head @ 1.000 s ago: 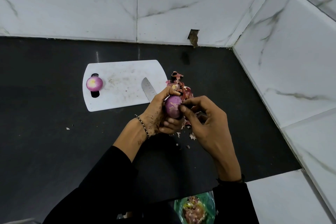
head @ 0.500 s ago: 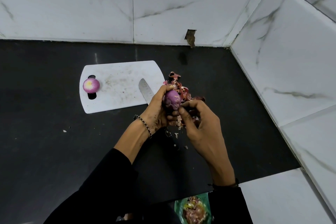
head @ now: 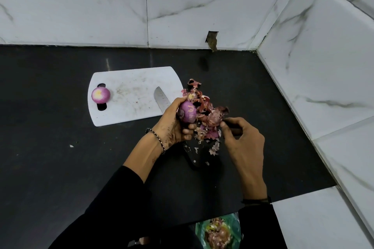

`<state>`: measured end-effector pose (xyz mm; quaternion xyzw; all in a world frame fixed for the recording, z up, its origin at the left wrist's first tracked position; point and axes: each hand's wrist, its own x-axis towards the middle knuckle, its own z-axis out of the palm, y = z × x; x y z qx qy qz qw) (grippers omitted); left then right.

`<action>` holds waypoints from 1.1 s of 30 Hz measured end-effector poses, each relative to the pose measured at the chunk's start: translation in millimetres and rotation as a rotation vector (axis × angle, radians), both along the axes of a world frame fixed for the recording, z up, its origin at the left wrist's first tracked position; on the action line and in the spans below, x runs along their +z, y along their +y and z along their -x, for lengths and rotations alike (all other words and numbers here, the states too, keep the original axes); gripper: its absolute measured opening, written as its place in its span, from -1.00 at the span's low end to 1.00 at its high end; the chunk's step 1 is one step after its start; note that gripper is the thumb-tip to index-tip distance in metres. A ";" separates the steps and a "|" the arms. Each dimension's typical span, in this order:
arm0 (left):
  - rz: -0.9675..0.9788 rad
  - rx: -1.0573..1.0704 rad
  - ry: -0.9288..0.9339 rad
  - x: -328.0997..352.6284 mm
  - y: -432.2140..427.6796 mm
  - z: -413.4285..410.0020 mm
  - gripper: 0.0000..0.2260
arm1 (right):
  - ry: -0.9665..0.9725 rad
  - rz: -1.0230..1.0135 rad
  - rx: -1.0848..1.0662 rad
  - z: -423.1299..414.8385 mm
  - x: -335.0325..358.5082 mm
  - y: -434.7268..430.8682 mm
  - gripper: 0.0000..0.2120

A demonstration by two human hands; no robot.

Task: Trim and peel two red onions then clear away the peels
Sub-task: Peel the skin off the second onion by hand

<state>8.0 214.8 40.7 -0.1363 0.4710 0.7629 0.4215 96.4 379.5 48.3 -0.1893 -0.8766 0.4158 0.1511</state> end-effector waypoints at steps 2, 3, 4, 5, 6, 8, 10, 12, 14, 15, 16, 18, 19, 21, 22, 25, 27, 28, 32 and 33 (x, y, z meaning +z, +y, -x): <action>-0.006 -0.020 0.003 -0.3 -2.1 -0.4 -0.53 | -0.012 -0.009 -0.021 -1.0 -1.5 1.2 -0.91; -0.012 -0.034 0.009 -0.3 -3.0 -0.5 -0.53 | -0.010 -0.011 -0.016 -1.5 -1.7 1.6 -0.90; -0.020 -0.049 0.018 0.2 -3.9 -0.8 -0.54 | -0.004 -0.007 -0.002 -1.5 -1.2 1.5 -0.91; -0.027 -0.065 0.033 0.8 -4.8 -1.2 -0.54 | 0.003 0.005 0.016 -1.5 0.2 0.9 -0.92; -0.031 -0.083 0.053 2.2 -5.3 -1.6 -0.55 | 0.009 0.012 0.038 -1.6 1.7 -0.2 -0.93; -0.034 -0.120 0.096 4.9 -5.4 -2.5 -0.55 | 0.042 -0.006 0.098 -2.0 6.0 -3.1 -0.93; -0.031 -0.149 0.131 6.9 -4.8 -2.7 -0.53 | 0.118 -0.029 0.167 -1.8 11.7 -7.8 -0.90; -0.017 -0.165 0.160 9.0 -3.0 -2.6 -0.49 | 0.180 -0.008 0.251 -0.8 18.8 -13.0 -0.86; 0.010 -0.155 0.182 10.8 -0.5 -2.5 -0.48 | 0.215 -0.001 0.344 0.9 25.1 -18.1 -0.75; 0.028 -0.144 0.189 12.2 1.0 -3.0 -0.50 | 0.222 -0.020 0.381 2.2 27.3 -20.5 -0.69; 0.043 -0.134 0.194 13.4 2.5 -3.0 -0.52 | 0.226 -0.052 0.407 3.7 28.5 -22.4 -0.64; 0.057 -0.132 0.205 16.3 4.7 -3.2 -0.55 | 0.215 -0.139 0.430 7.5 28.3 -25.0 -0.59; 0.066 -0.139 0.213 16.5 5.3 -2.7 -0.56 | 0.200 -0.177 0.437 9.7 27.1 -25.7 -0.59; 0.108 -0.166 0.221 19.3 5.5 -3.4 -0.53 | 0.176 -0.221 0.447 12.6 23.9 -25.4 -0.60; 0.140 -0.175 0.230 21.3 4.9 -4.5 -0.51 | 0.169 -0.231 0.449 13.6 22.8 -25.2 -0.61; 0.210 -0.171 0.304 23.9 2.4 -8.1 -0.50 | 0.145 -0.252 0.452 14.7 24.9 -26.1 -0.62; 0.226 -0.190 0.334 23.4 0.2 -8.9 -0.49 | 0.133 -0.259 0.454 15.3 26.6 -26.8 -0.62; 0.226 -0.206 0.334 23.3 -1.0 -8.7 -0.47 | 0.134 -0.262 0.459 15.6 26.5 -27.8 -0.64; 0.232 -0.229 0.309 23.5 -4.9 -6.6 -0.36 | 0.178 -0.273 0.457 12.8 20.8 -34.2 -0.74; 0.235 -0.231 0.305 24.1 -4.9 -6.1 -0.37 | 0.179 -0.241 0.427 11.6 20.5 -34.9 -0.70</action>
